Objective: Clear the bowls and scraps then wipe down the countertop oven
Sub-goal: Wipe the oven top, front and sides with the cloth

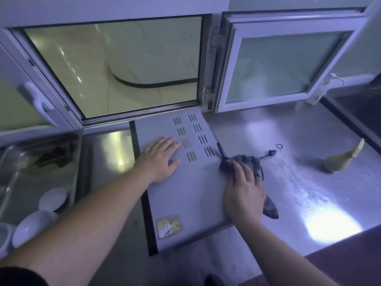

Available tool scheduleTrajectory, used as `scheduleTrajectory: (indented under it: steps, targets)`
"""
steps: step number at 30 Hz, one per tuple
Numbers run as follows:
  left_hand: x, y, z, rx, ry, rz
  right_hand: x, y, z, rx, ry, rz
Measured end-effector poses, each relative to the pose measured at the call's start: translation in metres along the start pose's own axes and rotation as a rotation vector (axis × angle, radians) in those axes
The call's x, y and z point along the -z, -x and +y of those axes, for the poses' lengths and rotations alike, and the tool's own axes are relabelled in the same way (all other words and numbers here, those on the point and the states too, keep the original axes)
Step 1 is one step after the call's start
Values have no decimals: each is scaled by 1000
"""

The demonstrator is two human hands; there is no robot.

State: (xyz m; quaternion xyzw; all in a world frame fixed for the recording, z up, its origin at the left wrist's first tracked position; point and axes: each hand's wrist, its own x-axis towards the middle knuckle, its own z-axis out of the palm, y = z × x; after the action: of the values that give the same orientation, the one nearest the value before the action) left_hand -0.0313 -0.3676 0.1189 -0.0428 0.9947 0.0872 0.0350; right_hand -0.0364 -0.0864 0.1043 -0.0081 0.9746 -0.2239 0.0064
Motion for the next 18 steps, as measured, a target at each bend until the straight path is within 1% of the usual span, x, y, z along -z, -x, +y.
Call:
scheduleTrajectory:
  steps: [6, 10, 13, 18]
  targets:
    - [-8, 6, 0, 34, 40, 50, -4, -2, 3, 18, -33, 39]
    - [-10, 11, 6, 107, 54, 66, -3, -19, 7, 88, -7, 28]
    - [-15, 19, 17, 216, 83, 102, 2, -47, 10, 193, -1, -16]
    - [-24, 34, 47, 480, 117, 150, 7, -109, 8, 446, 57, -86]
